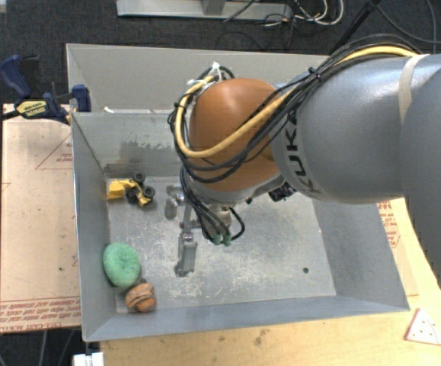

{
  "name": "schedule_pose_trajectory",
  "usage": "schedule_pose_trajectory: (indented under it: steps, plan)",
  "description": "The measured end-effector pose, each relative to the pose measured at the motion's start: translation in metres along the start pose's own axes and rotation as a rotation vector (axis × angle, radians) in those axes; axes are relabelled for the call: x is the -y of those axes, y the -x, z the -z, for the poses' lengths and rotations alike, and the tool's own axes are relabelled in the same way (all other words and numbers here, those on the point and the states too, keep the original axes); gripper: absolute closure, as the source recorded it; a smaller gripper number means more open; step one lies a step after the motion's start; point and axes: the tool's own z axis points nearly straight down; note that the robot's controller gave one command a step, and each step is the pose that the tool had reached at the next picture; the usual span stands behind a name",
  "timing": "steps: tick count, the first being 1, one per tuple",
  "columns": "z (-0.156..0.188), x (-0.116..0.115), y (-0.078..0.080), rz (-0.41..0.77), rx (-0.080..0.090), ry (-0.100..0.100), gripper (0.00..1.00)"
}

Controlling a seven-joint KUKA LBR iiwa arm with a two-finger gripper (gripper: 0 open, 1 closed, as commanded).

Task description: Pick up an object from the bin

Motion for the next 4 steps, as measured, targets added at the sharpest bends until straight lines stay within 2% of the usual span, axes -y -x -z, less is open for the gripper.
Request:
schedule_pose_trajectory:
  steps: [1, 2, 3, 4]
  plan:
    - [0.005, 0.001, 0.002, -0.004, 0.007, 0.001, 0.00]
    - [0.015, -0.012, 0.032, 0.051, 0.006, 0.000, 0.00]
    - [0.027, -0.008, 0.054, 0.064, 0.012, 0.004, 0.00]
    - [0.044, -0.012, 0.064, 0.081, 0.010, 0.000, 0.00]
